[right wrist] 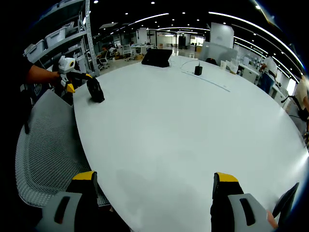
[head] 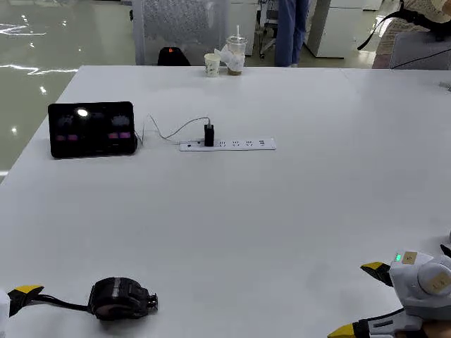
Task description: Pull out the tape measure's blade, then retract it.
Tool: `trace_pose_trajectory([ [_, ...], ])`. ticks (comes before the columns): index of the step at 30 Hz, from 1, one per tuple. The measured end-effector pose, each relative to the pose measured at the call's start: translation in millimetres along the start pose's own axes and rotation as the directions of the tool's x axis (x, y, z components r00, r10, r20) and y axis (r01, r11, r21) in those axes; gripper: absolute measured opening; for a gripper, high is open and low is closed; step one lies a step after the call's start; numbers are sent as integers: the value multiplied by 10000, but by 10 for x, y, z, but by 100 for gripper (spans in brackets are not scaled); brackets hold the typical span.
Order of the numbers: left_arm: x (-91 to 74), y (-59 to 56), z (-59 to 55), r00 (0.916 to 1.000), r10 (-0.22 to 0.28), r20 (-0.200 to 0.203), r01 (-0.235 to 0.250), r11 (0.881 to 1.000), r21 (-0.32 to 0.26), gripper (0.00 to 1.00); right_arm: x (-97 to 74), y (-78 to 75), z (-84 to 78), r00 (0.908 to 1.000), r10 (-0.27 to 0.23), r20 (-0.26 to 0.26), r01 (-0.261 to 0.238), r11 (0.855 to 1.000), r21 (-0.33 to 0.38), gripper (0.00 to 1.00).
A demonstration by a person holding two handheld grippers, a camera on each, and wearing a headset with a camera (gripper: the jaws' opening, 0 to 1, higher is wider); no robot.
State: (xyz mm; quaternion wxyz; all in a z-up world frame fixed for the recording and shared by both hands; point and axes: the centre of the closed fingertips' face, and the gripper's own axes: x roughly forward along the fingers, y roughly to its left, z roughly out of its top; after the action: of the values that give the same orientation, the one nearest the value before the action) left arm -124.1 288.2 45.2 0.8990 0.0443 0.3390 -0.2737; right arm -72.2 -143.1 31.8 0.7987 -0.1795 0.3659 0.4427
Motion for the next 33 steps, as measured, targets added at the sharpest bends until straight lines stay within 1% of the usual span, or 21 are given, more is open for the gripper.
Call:
trace_pose_trajectory([
  [1, 0, -1, 7, 10000, -5, -12, 5, 10000, -10, 99, 6, -9, 11, 10000, -25, 86, 26, 10000, -91, 99],
  [2, 3, -1, 14, 10000, -12, -33, 12, 10000, 14, 99, 20, -4, 52, 9993, 84, 355, -73, 9995, -318, 99],
  [3, 6, 3, 23, 10000, 12, -42, -11, 9999, 144, 99, 20, -24, 115, 9973, -20, 732, 68, 9979, -648, 99],
  [4, 13, 34, 60, 9999, 151, 56, -154, 9974, 701, 99, 12, -66, 102, 9977, -252, 632, 324, 9929, -1148, 99],
  [6, 19, 41, 100, 9996, 221, 158, -238, 9930, 1154, 99, 29, -39, 85, 9983, -100, 575, 158, 9947, -1015, 99],
  [7, 29, 6, 95, 10000, 65, 24, -68, 9948, 1017, 99, 33, -23, 101, 9980, 11, 631, 52, 9949, -1004, 99],
  [9, 40, -18, 92, 9997, -77, -239, 106, 9927, 1202, 99, 41, 10, 137, 9963, 191, 833, -93, 9931, -1166, 99],
  [10, 49, -18, 94, 9996, -75, -271, 109, 9918, 1273, 99, 45, 20, 140, 9961, 236, 845, -133, 9925, -1212, 99],
  [11, 54, -20, 89, 9993, -111, -371, 162, 9902, 1387, 99, 52, 33, 144, 9959, 305, 850, -196, 9918, -1265, 99],
  [13, 60, -34, 100, 9987, -249, -452, 313, 9887, 1469, 99, 85, 60, 126, 9970, 460, 630, -383, 9921, -1194, 99],
  [14, 60, -41, 105, 9981, -320, -524, 396, 9878, 1505, 99, 95, 77, 135, 9967, 534, 607, -458, 9917, -1205, 99],
  [16, 63, -51, 118, 9973, -416, -609, 509, 9860, 1591, 99, 98, 111, 171, 9958, 626, 665, -540, 9908, -1238, 99],
  [19, 76, -84, 152, 9950, -664, -746, 786, 9816, 1742, 99, 122, 137, 222, 9957, 620, 690, -525, 9898, -1325, 99],
  [20, 88, -89, 149, 9929, -740, -933, 899, 9796, 1795, 99, 139, 152, 244, 9954, 645, 705, -548, 9898, -1318, 99],
  [22, 106, -101, 158, 9895, -869, -1152, 1088, 9736, 2004, 99, 172, 183, 268, 9958, 665, 627, -575, 9891, -1356, 99],
  [24, 123, -114, 178, 9865, -947, -1336, 1226, 9678, 2199, 99, 207, 221, 290, 9953, 771, 585, -669, 9850, -1591, 99],
  [26, 134, -130, 210, 9852, -1009, -1385, 1315, 9633, 2338, 99, 237, 247, 309, 9939, 934, 589, -825, 9826, -1662, 99],
  [29, 153, -180, 255, 9817, -1206, -1474, 1562, 9528, 2605, 99, 285, 287, 346, 9929, 1084, 488, -985, 9800, -1730, 99],
  [30, 164, -201, 254, 9786, -1303, -1590, 1698, 9483, 2682, 99, 307, 290, 334, 9926, 1183, 286, -1116, 9783, -1744, 99],
  [31, 170, -223, 250, 9755, -1416, -1684, 1843, 9441, 2733, 99, 318, 302, 346, 9924, 1203, 239, -1141, 9768, -1812, 99],
  [33, 191, -237, 232, 9705, -1449, -1927, 1995, 9315, 3043, 99, 335, 327, 389, 9916, 1264, 266, -1189, 9738, -1937, 99],
])
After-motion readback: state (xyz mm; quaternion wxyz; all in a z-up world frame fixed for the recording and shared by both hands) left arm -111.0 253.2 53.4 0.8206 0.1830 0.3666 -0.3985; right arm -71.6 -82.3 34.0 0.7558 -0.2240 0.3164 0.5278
